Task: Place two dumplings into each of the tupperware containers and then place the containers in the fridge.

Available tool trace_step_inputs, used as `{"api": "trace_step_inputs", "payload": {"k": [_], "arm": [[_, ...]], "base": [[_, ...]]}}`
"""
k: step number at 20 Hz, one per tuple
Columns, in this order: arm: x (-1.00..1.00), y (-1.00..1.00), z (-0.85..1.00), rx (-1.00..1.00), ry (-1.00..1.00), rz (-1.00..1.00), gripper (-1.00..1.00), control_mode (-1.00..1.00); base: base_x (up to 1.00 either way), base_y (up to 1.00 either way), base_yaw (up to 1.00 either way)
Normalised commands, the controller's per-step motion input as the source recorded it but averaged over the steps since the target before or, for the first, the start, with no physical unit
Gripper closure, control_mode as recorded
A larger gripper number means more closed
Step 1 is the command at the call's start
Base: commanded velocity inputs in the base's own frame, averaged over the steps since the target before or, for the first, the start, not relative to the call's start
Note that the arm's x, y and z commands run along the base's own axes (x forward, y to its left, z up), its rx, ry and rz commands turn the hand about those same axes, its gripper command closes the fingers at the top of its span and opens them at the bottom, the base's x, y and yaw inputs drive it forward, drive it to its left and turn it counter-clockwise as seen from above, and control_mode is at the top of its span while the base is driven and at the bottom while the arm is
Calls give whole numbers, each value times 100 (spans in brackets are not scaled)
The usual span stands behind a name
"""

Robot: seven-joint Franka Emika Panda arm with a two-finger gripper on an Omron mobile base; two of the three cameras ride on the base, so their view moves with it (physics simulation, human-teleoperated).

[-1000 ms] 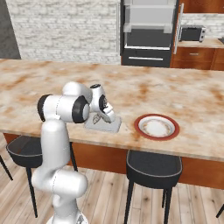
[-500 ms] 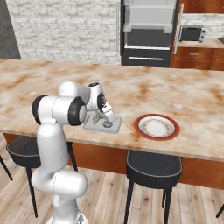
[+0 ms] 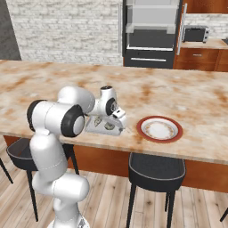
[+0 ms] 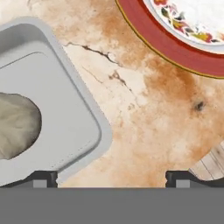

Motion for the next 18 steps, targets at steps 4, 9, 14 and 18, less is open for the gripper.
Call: {"api": "trace_step_inputs", "payload": {"k": [4,9,14,18], "arm": [[51,-12,-39,9,14,3,-100,-100],[64,-2,-34,8,4,1,-100,-100],[-2,-1,-62,0,-5,0,-100,-100],[-1,8,-67,0,-9,0,100,-100]], "base": [[0,0,0],[0,0,0],[0,0,0],[0,0,0]]}}
